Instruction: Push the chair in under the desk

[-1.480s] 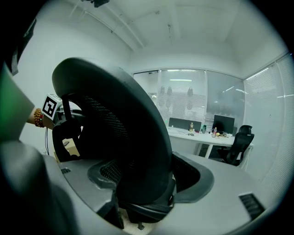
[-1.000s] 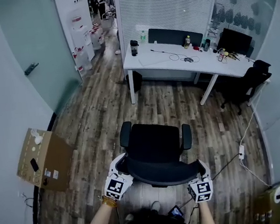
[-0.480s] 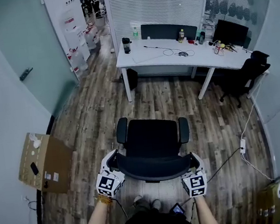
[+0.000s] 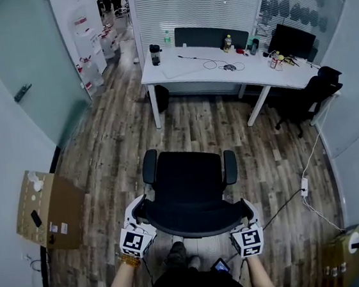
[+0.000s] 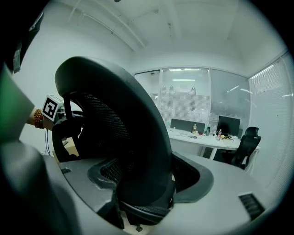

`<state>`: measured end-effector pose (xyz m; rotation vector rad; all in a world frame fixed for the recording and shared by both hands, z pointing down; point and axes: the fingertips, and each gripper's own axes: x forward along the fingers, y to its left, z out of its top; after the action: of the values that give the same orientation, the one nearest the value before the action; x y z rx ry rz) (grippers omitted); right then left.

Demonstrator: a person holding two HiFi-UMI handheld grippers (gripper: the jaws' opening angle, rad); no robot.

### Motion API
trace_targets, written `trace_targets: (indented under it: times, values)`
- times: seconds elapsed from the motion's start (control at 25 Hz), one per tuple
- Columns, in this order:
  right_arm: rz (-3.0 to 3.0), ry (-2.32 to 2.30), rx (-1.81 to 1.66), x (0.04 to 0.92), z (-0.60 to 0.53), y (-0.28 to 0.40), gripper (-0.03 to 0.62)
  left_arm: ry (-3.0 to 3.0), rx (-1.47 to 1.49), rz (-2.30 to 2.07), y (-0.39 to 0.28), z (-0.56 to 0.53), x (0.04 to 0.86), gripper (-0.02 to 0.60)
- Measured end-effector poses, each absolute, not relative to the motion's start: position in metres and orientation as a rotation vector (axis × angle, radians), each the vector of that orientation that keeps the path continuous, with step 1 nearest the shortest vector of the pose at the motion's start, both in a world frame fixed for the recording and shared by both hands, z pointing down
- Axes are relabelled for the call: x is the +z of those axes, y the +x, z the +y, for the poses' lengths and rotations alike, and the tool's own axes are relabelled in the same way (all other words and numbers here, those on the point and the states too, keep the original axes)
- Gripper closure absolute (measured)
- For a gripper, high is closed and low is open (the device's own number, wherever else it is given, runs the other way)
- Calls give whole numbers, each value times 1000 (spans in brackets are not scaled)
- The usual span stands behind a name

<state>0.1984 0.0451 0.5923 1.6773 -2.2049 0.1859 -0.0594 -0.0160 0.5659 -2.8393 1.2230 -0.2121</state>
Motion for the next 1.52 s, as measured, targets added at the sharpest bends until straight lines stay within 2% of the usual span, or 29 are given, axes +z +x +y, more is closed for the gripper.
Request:
trace_targets:
  times: [0.84, 1.52]
  values:
    - [-2171, 1714, 189, 594, 23, 198, 279, -2882, -204, 1221, -61, -44, 565, 279]
    - [-2170, 1716, 194, 594, -51, 201, 289, -2895, -188, 1165, -55, -122, 564, 281]
